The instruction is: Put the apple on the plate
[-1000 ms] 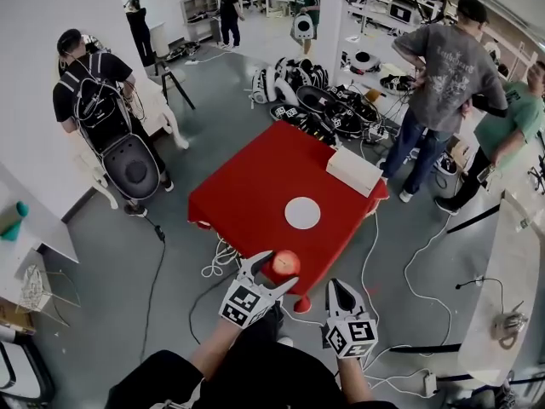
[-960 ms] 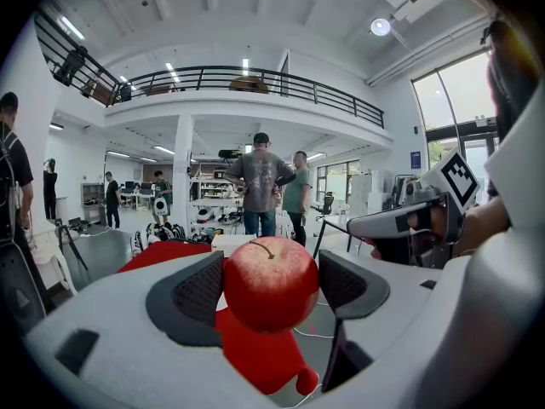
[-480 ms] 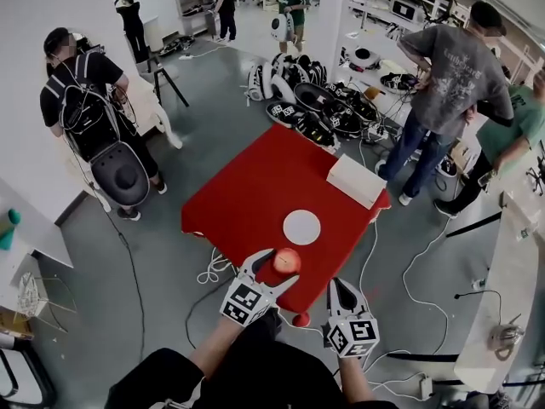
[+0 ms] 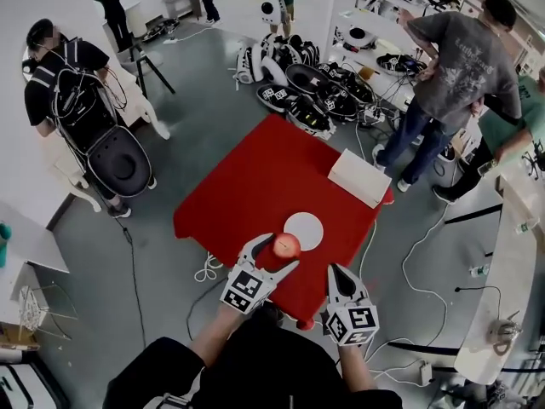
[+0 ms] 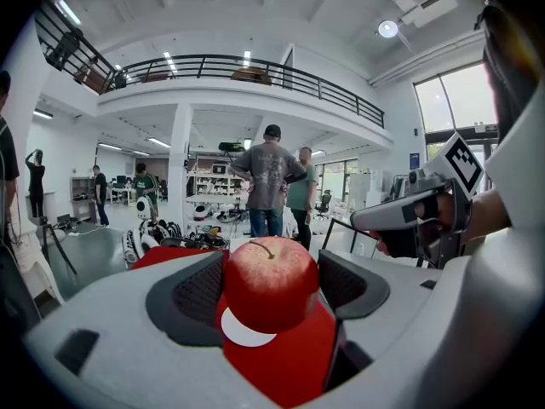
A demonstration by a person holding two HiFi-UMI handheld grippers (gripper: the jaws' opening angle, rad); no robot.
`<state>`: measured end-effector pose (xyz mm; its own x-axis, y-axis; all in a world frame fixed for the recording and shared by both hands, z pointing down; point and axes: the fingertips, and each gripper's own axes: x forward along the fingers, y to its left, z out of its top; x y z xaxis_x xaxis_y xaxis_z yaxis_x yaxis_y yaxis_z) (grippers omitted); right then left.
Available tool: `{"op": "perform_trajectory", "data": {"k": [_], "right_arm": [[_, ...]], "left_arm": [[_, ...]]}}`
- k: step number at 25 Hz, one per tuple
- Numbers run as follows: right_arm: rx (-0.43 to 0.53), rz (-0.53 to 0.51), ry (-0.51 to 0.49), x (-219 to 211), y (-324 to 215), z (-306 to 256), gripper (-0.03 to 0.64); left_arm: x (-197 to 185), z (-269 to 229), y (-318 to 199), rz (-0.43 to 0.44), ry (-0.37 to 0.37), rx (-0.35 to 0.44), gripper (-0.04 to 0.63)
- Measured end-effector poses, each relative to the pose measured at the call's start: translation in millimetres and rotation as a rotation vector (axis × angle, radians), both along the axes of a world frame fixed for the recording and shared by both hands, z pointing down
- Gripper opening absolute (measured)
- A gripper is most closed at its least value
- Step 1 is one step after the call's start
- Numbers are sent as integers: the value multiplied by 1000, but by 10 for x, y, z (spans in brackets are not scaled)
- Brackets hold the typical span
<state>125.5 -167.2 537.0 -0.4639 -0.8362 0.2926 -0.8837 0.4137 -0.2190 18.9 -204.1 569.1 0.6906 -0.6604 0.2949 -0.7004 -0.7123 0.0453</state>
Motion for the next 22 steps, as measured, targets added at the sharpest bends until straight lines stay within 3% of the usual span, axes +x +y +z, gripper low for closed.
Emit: {"op": "perform_trajectory", "data": {"k": [9, 22], "right_arm": [[-49, 22, 19, -243, -439, 131, 12], [-107, 50, 43, 36, -674, 333, 11]], "left_arm": [[-92, 174, -596, 61, -31, -4, 346], [255, 640, -918, 96, -35, -56, 346]]}}
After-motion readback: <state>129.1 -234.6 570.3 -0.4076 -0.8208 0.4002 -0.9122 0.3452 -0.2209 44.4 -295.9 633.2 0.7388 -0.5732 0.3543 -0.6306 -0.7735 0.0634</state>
